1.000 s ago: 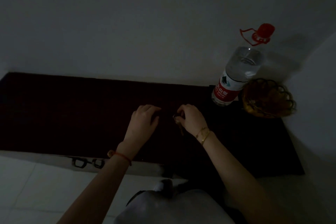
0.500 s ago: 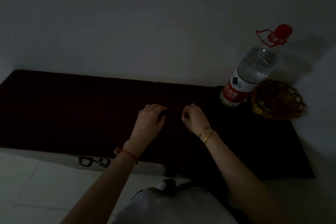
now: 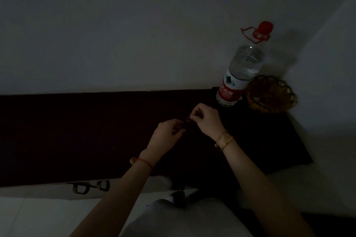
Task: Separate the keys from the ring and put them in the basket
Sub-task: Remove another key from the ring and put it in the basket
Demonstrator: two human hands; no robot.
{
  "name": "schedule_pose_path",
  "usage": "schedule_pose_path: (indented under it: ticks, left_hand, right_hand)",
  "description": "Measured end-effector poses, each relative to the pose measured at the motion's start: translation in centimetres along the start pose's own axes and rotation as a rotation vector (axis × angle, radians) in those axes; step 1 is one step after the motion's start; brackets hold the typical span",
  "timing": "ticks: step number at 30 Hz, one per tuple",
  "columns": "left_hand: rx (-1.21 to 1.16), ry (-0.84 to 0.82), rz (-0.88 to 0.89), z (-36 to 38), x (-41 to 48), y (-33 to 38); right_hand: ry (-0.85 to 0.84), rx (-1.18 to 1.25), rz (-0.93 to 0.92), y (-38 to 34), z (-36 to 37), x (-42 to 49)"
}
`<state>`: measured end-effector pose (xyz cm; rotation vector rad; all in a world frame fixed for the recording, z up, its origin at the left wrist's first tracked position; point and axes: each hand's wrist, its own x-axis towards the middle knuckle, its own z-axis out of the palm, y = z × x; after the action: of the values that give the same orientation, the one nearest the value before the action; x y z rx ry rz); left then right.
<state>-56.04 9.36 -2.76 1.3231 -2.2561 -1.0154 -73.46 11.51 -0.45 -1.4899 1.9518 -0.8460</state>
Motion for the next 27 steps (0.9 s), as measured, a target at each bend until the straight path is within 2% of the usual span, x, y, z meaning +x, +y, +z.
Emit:
schedule_pose_path:
  ticks: [13, 27]
  left_hand:
    - [-0.178, -0.094, 0.067, 2.9, 2.7, 5.6]
    - [-0.231, -0.239, 0.166, 8.3, 6.7, 13.5]
  right_hand:
    - [0.291, 0.295, 0.107, 1.3, -6.4, -2.6]
    - [0.555, 0.249, 0.198, 6.9, -13.5, -4.6]
